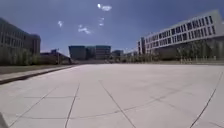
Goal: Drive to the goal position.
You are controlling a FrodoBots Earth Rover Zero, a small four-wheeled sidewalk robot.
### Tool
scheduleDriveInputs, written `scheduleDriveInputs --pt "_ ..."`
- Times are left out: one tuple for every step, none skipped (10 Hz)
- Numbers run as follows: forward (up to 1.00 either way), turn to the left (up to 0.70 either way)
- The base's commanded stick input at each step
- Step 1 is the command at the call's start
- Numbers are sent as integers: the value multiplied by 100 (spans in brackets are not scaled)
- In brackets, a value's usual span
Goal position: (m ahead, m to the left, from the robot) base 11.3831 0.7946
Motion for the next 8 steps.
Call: scheduleDriveInputs --pt "50 0" --pt "50 0" --pt "50 0" --pt "50 0" --pt "50 0" --pt "50 0" --pt "50 0" --pt "50 0"
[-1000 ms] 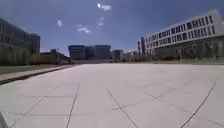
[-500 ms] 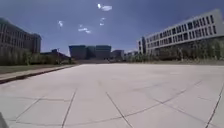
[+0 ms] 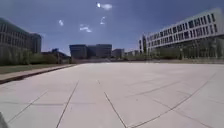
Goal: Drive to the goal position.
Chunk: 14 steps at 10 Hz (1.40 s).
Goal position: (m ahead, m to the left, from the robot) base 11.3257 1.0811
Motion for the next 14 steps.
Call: scheduleDriveInputs --pt "50 0" --pt "50 0" --pt "50 0" --pt "50 0" --pt "50 0" --pt "50 0" --pt "50 0" --pt "50 0" --pt "50 0" --pt "50 0" --pt "50 0" --pt "50 0" --pt "50 0" --pt "50 0"
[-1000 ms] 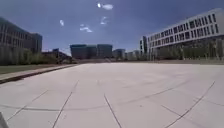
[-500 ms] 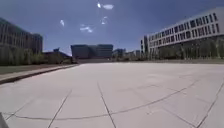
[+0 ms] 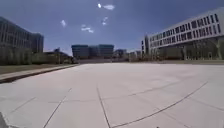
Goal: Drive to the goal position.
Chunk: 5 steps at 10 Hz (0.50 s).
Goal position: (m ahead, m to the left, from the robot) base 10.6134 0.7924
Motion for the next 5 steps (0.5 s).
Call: scheduleDriveInputs --pt "50 0" --pt "50 0" --pt "50 0" --pt "50 0" --pt "50 0"
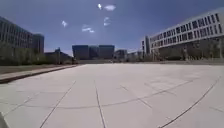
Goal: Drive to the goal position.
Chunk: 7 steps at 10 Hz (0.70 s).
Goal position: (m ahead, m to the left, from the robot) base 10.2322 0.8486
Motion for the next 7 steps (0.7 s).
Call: scheduleDriveInputs --pt "50 0" --pt "50 0" --pt "50 0" --pt "50 0" --pt "50 0" --pt "50 0" --pt "50 0"
